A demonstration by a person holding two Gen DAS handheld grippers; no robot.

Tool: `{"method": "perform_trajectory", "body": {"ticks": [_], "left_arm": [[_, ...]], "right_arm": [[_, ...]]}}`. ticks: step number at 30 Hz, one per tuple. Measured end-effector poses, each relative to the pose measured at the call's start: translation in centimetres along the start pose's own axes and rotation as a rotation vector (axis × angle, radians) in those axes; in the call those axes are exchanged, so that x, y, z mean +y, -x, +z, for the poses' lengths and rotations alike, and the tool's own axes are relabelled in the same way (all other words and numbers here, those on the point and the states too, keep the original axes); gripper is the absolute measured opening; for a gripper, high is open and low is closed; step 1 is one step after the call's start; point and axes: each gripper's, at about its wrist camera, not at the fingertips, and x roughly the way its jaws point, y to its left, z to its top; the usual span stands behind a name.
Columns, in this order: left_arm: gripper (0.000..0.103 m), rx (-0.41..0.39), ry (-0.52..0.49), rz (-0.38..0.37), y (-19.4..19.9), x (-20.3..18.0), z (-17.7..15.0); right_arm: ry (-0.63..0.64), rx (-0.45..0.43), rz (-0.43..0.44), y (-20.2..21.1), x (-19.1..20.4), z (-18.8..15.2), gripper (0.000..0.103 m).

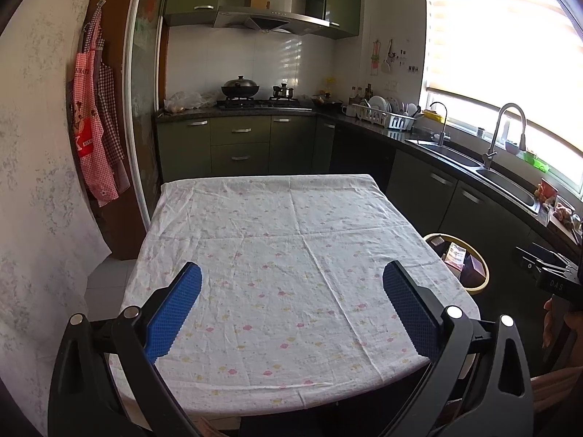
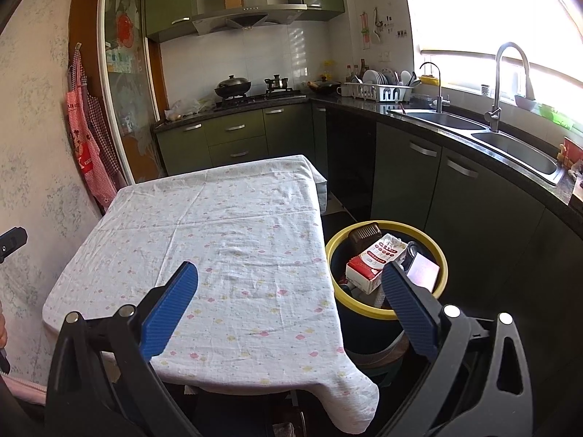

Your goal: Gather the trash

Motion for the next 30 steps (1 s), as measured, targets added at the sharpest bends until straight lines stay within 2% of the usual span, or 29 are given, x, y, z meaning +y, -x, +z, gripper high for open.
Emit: {"method": "perform_trajectory", "body": {"ticks": [30], "left_arm": [[0.098, 0.034, 0.002, -0.02, -1.4, 0.2, -0.8]], "right_arm": [[-0.005, 0.006, 0.001, -0.3, 0.1, -0.2, 0.096]]}}
